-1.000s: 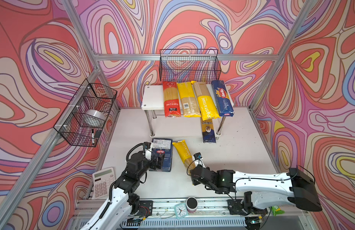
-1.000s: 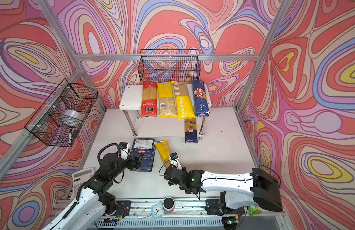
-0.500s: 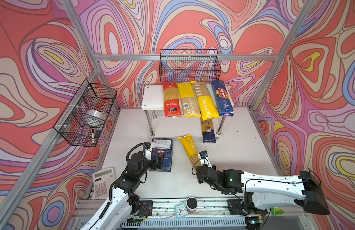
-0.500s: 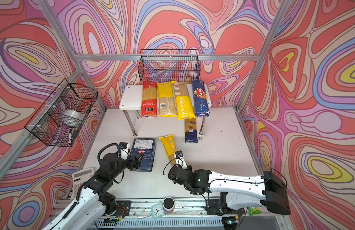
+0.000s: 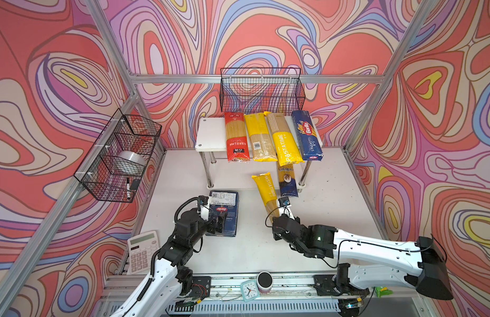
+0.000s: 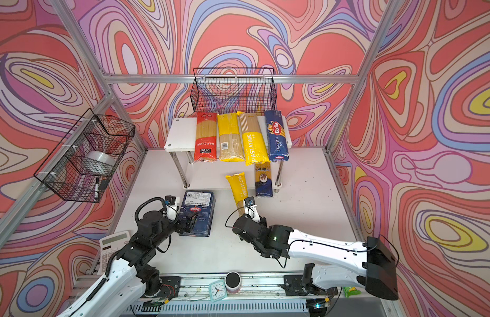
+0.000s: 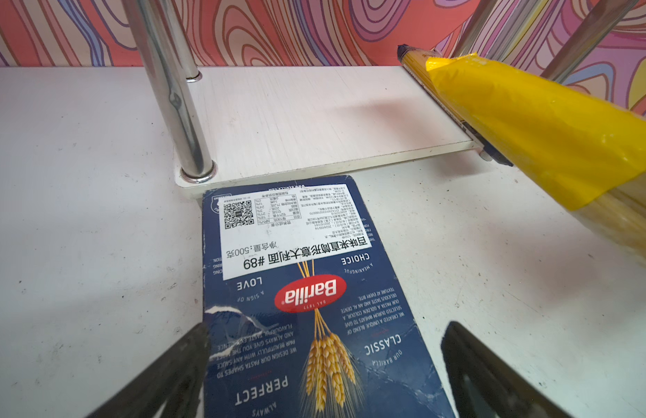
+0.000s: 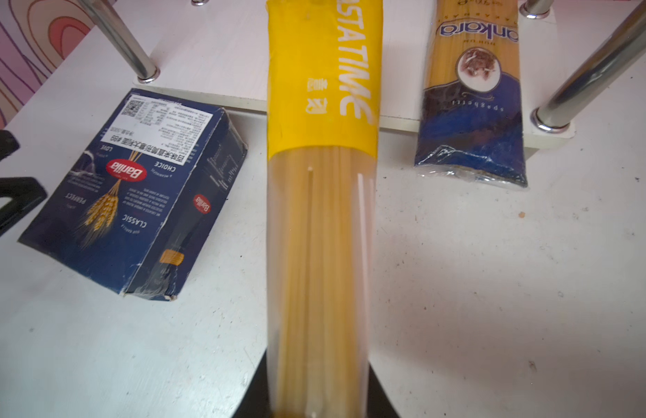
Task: Arrange pasta packages on shelves
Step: Pick up the pasta bag from the center of the table, then place the pasta bag on the shelf.
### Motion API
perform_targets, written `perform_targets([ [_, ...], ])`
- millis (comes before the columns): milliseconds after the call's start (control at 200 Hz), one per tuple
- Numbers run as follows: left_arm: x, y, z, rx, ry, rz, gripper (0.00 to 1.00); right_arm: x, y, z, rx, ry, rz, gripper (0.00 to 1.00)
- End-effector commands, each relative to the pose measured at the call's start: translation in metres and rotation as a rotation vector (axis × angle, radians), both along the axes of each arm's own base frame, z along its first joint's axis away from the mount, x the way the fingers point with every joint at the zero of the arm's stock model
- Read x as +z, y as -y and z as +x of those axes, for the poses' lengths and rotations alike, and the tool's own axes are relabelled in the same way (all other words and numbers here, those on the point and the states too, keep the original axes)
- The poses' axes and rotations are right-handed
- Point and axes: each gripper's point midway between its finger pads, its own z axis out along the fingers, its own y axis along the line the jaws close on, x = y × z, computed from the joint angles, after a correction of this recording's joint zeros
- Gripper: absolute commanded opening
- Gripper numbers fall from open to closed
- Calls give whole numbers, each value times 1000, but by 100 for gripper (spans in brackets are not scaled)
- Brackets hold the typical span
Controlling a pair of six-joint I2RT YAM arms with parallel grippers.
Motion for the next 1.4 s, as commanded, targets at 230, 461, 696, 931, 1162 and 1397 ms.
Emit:
perform_targets([
  [230,7,2,0,-3,12,-4,100,49,-24,48,-34,110,159,2],
  [461,6,1,0,-1,7,-3,100,45,-26,70,-66,104,154,1],
  [696,7,1,0,2,10,-4,100,40,-30,92,-89,101,162,1],
  [931,7,1,0,1,10,-3,100,40,-31,107,-110,116,164,0],
  [1162,7,1,0,3,11,-3,100,35,-30,122,-126,112,167,0],
  [1397,7,0,0,5,12,-4,100,40,-30,139,-143,121,165,0],
])
